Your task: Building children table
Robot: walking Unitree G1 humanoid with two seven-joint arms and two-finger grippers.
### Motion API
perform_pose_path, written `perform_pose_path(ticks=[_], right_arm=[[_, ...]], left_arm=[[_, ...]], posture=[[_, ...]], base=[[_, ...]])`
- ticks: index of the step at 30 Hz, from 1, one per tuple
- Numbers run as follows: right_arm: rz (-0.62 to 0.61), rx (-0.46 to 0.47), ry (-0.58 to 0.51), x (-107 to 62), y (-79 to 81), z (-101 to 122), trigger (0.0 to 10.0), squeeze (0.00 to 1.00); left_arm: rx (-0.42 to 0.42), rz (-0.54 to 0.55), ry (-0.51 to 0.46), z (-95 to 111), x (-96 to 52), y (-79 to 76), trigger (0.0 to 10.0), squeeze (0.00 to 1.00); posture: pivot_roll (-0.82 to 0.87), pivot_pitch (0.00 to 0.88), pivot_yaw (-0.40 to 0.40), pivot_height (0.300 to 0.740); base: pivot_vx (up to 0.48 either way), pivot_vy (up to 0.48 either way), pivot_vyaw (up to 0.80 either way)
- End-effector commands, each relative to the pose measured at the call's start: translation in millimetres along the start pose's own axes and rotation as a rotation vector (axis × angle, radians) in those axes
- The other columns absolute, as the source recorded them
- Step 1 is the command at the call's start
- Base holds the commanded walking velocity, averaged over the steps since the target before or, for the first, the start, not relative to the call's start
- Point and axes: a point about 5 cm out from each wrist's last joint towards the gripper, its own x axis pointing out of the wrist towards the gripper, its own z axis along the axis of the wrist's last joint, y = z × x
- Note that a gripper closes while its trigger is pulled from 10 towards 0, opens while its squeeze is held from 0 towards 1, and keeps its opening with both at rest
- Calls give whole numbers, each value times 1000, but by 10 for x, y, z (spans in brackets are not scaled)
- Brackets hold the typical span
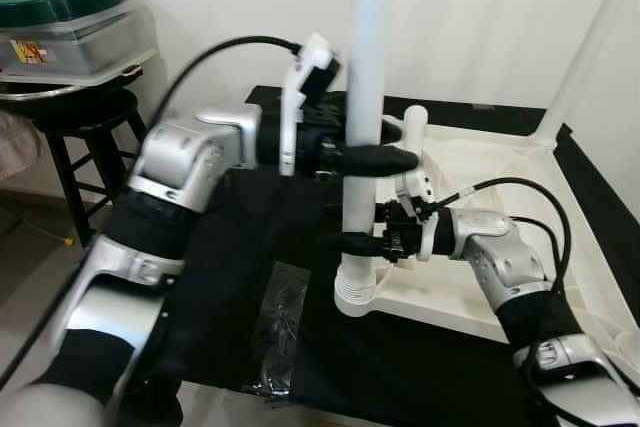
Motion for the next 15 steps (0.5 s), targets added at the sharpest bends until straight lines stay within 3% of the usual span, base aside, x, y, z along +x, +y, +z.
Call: perform_pose_path(ticks=[1,2,5,7,8,9,10,11,12,14,15], right_arm=[[-48,33,23,20,18,-88,0,0],[-151,81,10,86,74,-166,0,0],[-246,125,-2,153,138,-237,0,0],[-435,221,-37,297,309,-375,0,0],[-435,221,-37,297,309,-375,0,0],[-565,285,-48,362,398,-450,0,0],[-565,285,-48,362,398,-450,0,0],[-700,303,-27,391,464,-508,0,0],[-700,303,-27,391,464,-508,0,0],[-871,334,-5,401,517,-585,0,0],[-871,334,-5,401,517,-585,0,0]], left_arm=[[-1,20,-3,21,-21,25,10000,588],[-9,39,-11,25,-61,42,10000,0],[-12,53,-18,31,-96,54,10000,0],[-19,78,-32,37,-149,75,10000,0],[-19,78,-32,37,-149,75,10000,0],[-23,90,-36,30,-175,85,10000,0],[-23,90,-36,30,-175,85,10000,0],[-26,96,-37,16,-194,88,10000,0],[-26,96,-37,16,-194,88,10000,0],[-28,100,-36,-17,-202,88,10000,0],[-28,100,-36,-17,-202,88,10000,0]], posture=[[48,13,-4,740],[44,18,-18,740],[43,21,-22,740],[49,24,-21,740],[49,24,-21,740],[46,26,-20,740],[46,26,-20,740],[44,25,-18,740],[44,25,-18,740],[40,17,-20,740],[40,17,-20,740]], base=[[0,0,0],[0,0,0],[0,0,0],[0,0,0],[0,0,0],[0,0,0],[0,0,0],[0,0,0],[0,0,0],[0,0,0],[0,0,0]])
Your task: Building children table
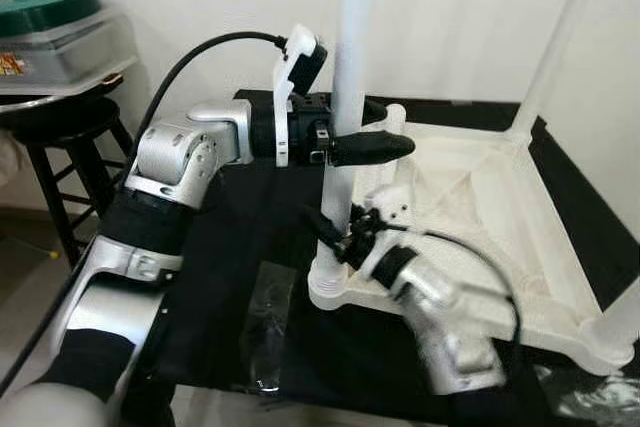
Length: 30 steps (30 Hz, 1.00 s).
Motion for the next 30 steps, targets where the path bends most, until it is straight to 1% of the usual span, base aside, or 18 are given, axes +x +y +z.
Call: perform_pose_path(ticks=[1,2,11,12,13,14,15,17,22,23,25,26,27,28,29,30], right_arm=[[-218,96,157,-118,-180,-350,0,0],[-245,100,159,-126,-186,-353,0,0],[-276,91,167,-131,-117,-307,0,0],[-289,87,168,-134,-97,-299,0,0],[-302,81,169,-138,-79,-295,0,0],[-302,81,169,-138,-79,-295,0,0],[-308,77,171,-146,-59,-300,0,0],[-313,71,173,-152,-31,-305,0,0],[-313,68,171,-147,-27,-294,0,0],[-289,54,162,-125,-29,-256,0,0],[-289,54,162,-125,-29,-256,0,0],[-262,52,150,-106,-18,-221,7137,0],[-262,52,150,-106,-18,-221,7137,0],[-205,56,125,-80,-8,-159,10000,220],[-125,56,87,-48,-16,-57,10000,1000],[0,75,38,-15,-53,91,10000,1000]], left_arm=[[-3,-18,-1,-37,-19,-17,10000,0],[-4,-17,-1,-43,-15,-17,10000,0],[-14,-20,-5,-50,-18,-27,10000,0],[-18,-23,-6,-53,-19,-31,5843,0],[-23,-29,-5,-54,-21,-37,3765,0],[-23,-29,-5,-54,-21,-37,3765,0],[-27,-36,-2,-57,-24,-45,0,0],[-31,-44,2,-62,-29,-55,0,0],[-33,-47,5,-65,-31,-60,0,0],[-36,-50,6,-68,-31,-68,0,0],[-36,-50,6,-68,-31,-68,0,0],[-35,-52,7,-69,-30,-73,0,0],[-35,-52,7,-69,-30,-73,0,0],[-35,-54,9,-70,-27,-78,0,0],[-35,-57,10,-68,-21,-84,0,0],[-34,-63,12,-67,-14,-92,0,0]], posture=[[40,14,-22,740],[41,14,-23,740],[39,7,-21,740],[39,7,-21,740],[39,7,-21,740],[39,7,-21,740],[39,4,-18,740],[39,0,-17,740],[38,0,-16,740],[37,0,-15,740],[37,0,-15,740],[38,0,-12,740],[38,0,-12,740],[38,0,-10,740],[39,0,-7,740],[40,0,-4,740]], base=[[0,0,0],[0,0,0],[0,0,0],[0,0,0],[0,0,0],[0,0,0],[0,0,0],[0,0,0],[0,0,0],[0,0,0],[0,0,0],[0,0,0],[0,0,0],[0,0,0],[0,0,0],[0,0,0]])
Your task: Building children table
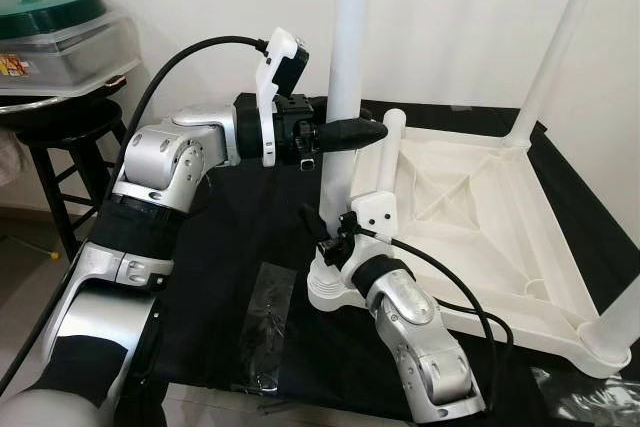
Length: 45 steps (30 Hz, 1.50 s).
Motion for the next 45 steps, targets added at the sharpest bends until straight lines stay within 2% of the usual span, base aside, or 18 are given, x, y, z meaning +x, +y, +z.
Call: perform_pose_path(ticks=[1,5,6,7,11,17,19,20,21,34,35,36,37,40,41,42,44,45], right_arm=[[111,51,-40,22,-73,138,10000,1000],[288,-1,-104,28,-173,383,10000,1000],[384,-95,-98,23,-270,486,10000,682],[467,-186,-76,21,-372,568,10000,0],[610,-298,-3,36,-557,686,10000,0],[717,-305,47,70,-584,686,10000,0],[784,-291,73,95,-568,658,1059,0],[784,-291,73,95,-568,658,1059,0],[809,-274,83,104,-562,648,0,0],[879,-245,121,100,-596,545,0,0],[853,-241,116,97,-610,522,0,0],[793,-231,115,98,-620,479,0,0],[706,-213,117,94,-600,402,0,0],[706,-213,117,94,-600,402,0,0],[231,-114,108,107,-459,69,0,0],[231,-114,108,107,-459,69,0,0],[-86,-8,177,-145,-164,-331,0,0],[-86,-8,177,-145,-164,-331,0,0]], left_arm=[[-30,-99,10,-44,65,-94,0,0],[-30,-107,13,-44,73,-106,0,0],[-31,-113,15,-47,78,-113,0,0],[-31,-118,17,-51,85,-120,0,0],[-32,-130,20,-56,102,-138,0,0],[-33,-138,25,-55,101,-151,0,0],[-32,-145,30,-54,102,-157,0,0],[-32,-145,30,-54,102,-157,0,0],[-32,-147,31,-52,103,-159,0,0],[-20,-164,31,-52,119,-173,0,0],[-18,-165,29,-54,123,-177,2471,1000],[-18,-154,18,-47,133,-172,10000,1000],[-22,-121,2,-28,142,-143,10000,1000],[-22,-121,2,-28,142,-143,10000,1000],[-35,-64,-13,-4,133,-81,10000,0],[-35,-64,-13,-4,133,-81,10000,0],[-44,-35,-17,7,102,-35,10000,0],[-44,-35,-17,7,102,-35,10000,0]], posture=[[40,0,-4,740],[39,1,-2,740],[38,0,-1,740],[39,1,-2,740],[47,2,-4,740],[53,3,0,740],[57,5,1,740],[57,5,1,740],[60,6,3,740],[55,9,2,740],[55,9,2,740],[49,11,0,740],[46,13,-7,740],[46,13,-7,740],[44,16,-26,740],[44,16,-26,740],[50,36,-5,740],[50,36,-5,740]], base=[[0,0,0],[0,0,0],[0,0,0],[0,0,0],[0,0,0],[0,0,0],[0,0,0],[0,0,0],[0,0,0],[0,0,0],[0,0,0],[0,0,0],[0,0,0],[0,0,0],[0,0,0],[0,0,0],[0,0,0],[0,0,0]])
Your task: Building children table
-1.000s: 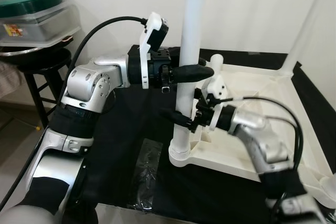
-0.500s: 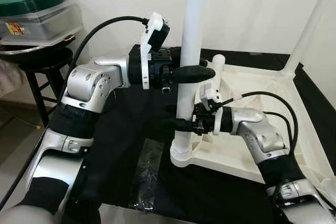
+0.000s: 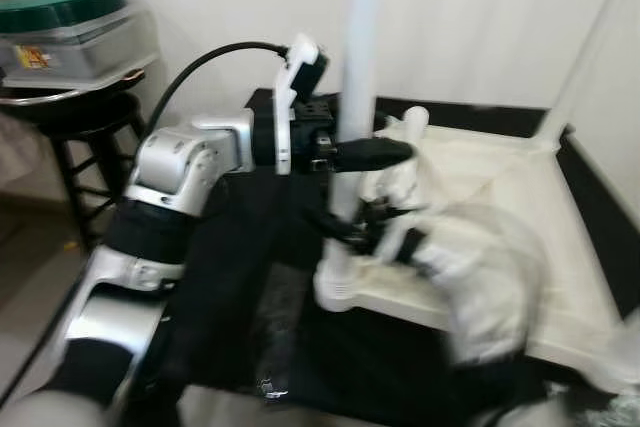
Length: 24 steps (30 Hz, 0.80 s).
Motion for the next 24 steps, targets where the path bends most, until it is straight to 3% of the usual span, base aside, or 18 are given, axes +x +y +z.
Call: perform_pose_path(ticks=[1,8,9,10,11,18,19,23,24], right_arm=[[-170,83,263,-191,33,-522,0,0],[-144,51,199,-68,-28,-389,0,0],[-140,49,198,-57,-30,-384,0,0],[-140,48,196,-52,-32,-382,0,0],[-152,47,196,-53,-21,-370,0,0],[-202,25,190,-62,37,-287,0,0],[-200,27,180,-48,23,-261,9882,0],[-156,20,143,-2,-12,-176,10000,0],[-60,26,99,32,-22,-81,10000,0]], left_arm=[[8,-1,5,37,-4,9,10000,0],[5,-12,27,-33,46,19,10000,0],[3,-14,24,-30,59,18,4471,0],[2,-14,21,-27,66,18,4471,0],[-1,-14,22,-31,63,13,0,0],[-9,-7,59,-92,9,15,0,0],[-8,-8,60,-88,5,16,0,0],[-1,-12,60,-78,5,17,0,0],[2,-15,59,-72,9,16,0,0]], posture=[[34,28,4,740],[11,16,5,740],[12,16,3,740],[14,15,-2,740],[16,12,-3,740],[24,5,-2,740],[26,0,-4,740],[26,0,-4,740],[26,0,-3,740]], base=[[0,0,0],[0,0,0],[0,0,0],[0,0,0],[0,0,0],[0,0,0],[0,0,0],[0,0,0],[0,0,0]])
